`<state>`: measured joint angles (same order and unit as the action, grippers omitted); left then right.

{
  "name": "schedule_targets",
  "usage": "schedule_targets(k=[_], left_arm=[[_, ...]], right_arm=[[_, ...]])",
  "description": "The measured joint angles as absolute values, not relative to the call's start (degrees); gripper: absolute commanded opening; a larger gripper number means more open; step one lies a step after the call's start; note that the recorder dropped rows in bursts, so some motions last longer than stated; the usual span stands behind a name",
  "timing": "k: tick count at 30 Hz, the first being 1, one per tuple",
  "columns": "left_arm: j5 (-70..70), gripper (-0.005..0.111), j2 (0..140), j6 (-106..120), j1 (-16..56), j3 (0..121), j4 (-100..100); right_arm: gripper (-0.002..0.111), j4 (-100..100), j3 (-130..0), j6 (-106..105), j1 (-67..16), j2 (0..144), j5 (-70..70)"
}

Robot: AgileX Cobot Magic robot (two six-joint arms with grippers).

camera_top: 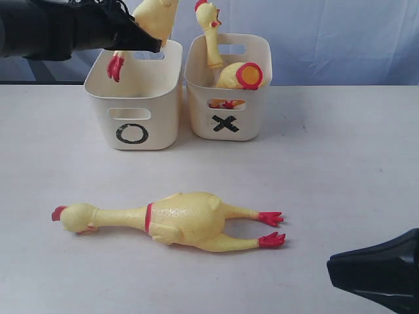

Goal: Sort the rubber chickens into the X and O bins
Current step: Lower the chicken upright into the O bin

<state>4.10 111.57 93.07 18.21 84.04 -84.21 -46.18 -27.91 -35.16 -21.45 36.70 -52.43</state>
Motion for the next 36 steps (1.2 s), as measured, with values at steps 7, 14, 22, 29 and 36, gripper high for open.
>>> schedule_targets(k=[7, 14, 22, 29, 36], left_arm=[[5.5, 0.000, 115.8, 92.6, 18.2, 84.5, -84.2], [5.9, 0.000, 116.3, 92.6, 17.9, 84.6, -84.4], [6.0, 0.000, 116.3, 92.4, 16.2, 84.5, -85.7], [6.0, 0.000, 116.3, 92.4, 16.2, 82.4, -85.8], [5.8, 0.000, 116.3, 92.4, 16.2, 81.4, -85.8]], right_arm=[[-0.001, -46.2, -27.9, -35.3, -21.4, 36.7, -52.3], [-0.001, -46.2, -27.9, -35.3, -21.4, 36.7, -52.1], [-0.001, -46.2, -27.9, -35.4, -21.4, 36.7, -52.1], [-0.001, -46.2, -27.9, -35.4, -21.4, 36.7, -52.1], [-0.001, -46.2, -27.9, -35.4, -21.4, 36.7, -52.1]])
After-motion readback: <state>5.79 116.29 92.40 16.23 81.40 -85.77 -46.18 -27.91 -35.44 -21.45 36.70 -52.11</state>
